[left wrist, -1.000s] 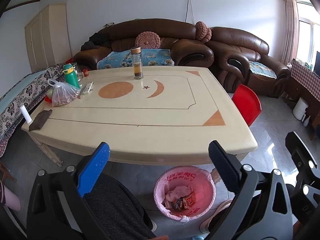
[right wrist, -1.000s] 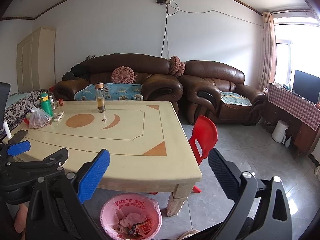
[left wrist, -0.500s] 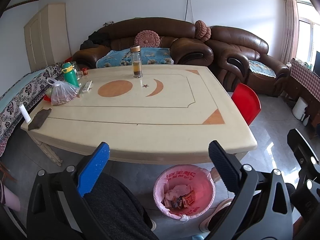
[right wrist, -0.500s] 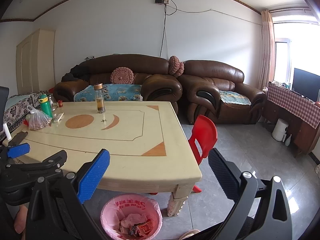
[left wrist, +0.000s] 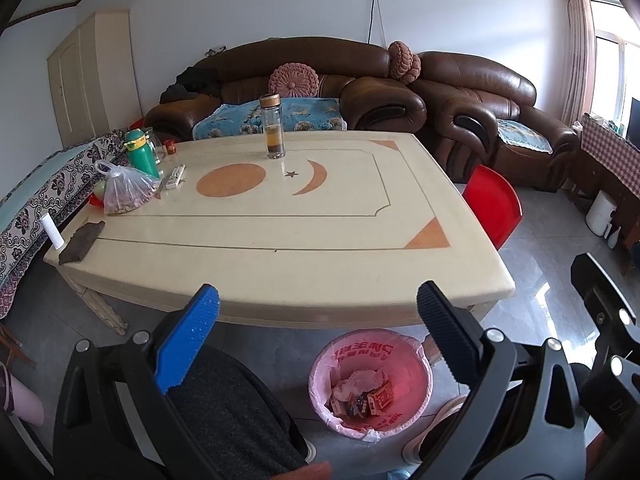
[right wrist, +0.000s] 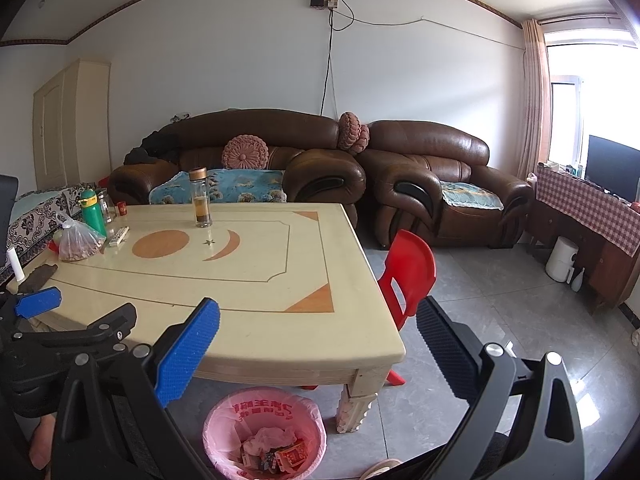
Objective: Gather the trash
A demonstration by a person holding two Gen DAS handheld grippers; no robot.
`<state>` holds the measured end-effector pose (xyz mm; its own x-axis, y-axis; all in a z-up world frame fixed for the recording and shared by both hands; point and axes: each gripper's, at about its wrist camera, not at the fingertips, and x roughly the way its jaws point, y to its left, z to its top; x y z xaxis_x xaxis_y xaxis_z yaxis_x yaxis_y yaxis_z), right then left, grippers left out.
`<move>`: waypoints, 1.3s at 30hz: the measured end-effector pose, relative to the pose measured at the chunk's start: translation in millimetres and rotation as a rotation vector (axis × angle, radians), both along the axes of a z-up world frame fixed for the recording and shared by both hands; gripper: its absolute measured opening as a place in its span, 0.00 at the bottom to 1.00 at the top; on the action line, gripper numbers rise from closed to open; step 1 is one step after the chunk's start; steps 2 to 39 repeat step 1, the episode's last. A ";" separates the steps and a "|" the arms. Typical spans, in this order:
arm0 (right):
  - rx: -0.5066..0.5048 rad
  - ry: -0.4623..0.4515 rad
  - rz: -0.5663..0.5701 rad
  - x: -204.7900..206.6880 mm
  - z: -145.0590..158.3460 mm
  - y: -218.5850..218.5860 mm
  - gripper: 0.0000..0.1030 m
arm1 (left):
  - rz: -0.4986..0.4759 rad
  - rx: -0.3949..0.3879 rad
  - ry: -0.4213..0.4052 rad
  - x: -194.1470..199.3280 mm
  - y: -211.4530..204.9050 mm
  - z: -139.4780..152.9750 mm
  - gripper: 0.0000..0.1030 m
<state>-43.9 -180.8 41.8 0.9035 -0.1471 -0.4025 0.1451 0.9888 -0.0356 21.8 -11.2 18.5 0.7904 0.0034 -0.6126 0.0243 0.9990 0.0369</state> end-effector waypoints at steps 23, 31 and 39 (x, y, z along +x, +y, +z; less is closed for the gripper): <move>0.001 0.000 0.001 0.0 0.4 0.0 0.93 | -0.002 0.002 -0.002 -0.4 -0.1 0.3 0.94; 0.001 0.000 0.001 0.0 0.4 0.0 0.93 | -0.002 0.002 -0.002 -0.4 -0.1 0.3 0.94; 0.001 0.000 0.001 0.0 0.4 0.0 0.93 | -0.002 0.002 -0.002 -0.4 -0.1 0.3 0.94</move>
